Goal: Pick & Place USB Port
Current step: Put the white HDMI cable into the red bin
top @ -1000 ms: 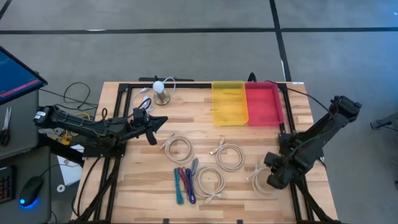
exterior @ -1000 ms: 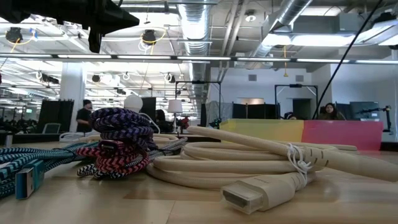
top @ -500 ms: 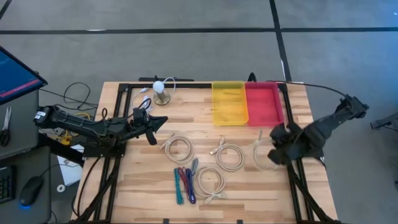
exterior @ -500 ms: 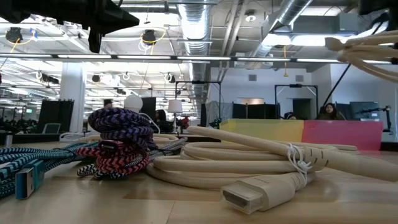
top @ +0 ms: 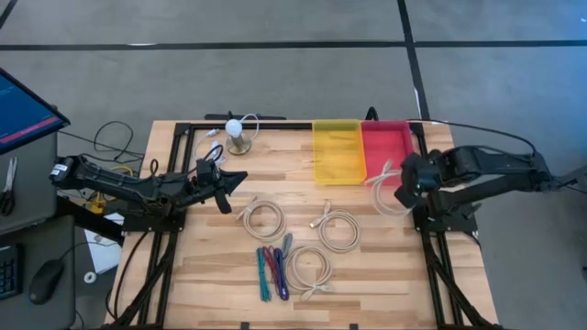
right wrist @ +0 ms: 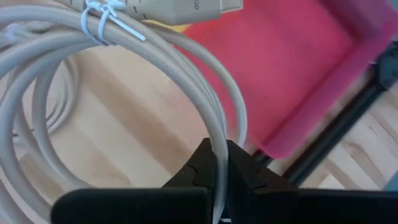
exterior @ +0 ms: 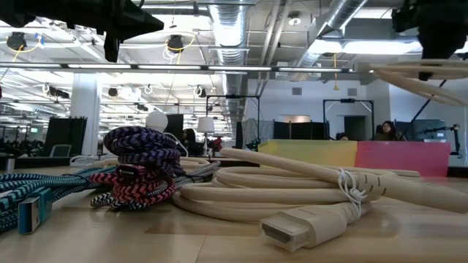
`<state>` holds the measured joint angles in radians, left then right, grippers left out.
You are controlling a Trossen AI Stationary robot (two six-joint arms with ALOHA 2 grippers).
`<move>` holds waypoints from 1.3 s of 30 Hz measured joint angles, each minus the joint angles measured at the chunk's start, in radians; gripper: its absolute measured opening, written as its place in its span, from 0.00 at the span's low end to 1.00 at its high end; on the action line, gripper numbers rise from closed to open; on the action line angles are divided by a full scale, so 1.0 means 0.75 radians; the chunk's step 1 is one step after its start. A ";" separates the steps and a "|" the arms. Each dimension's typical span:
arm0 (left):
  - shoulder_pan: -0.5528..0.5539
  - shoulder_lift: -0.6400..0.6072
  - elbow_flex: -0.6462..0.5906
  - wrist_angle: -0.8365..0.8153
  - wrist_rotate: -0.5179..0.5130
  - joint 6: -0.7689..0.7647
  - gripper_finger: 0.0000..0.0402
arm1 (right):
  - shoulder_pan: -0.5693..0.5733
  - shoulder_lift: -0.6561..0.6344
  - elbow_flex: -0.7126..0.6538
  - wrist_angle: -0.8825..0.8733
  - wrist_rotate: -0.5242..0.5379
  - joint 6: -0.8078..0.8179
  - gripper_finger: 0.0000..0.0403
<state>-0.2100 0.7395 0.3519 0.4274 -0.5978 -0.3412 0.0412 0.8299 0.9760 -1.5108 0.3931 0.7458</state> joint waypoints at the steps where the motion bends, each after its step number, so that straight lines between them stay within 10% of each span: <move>1: 0.000 0.000 0.000 0.000 0.000 0.000 0.01 | -0.032 -0.001 0.000 0.002 -0.003 -0.017 0.01; 21: 0.000 0.000 0.000 0.000 0.000 0.000 0.01 | -0.137 0.017 0.437 0.356 -0.012 -0.339 0.01; 39: 0.000 0.000 0.000 0.000 0.000 0.000 0.01 | -0.674 0.171 0.587 0.240 -0.088 -0.742 0.01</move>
<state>-0.2100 0.7395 0.3519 0.4273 -0.5977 -0.3411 -0.4644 0.9583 1.4166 -1.3307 0.3268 0.1895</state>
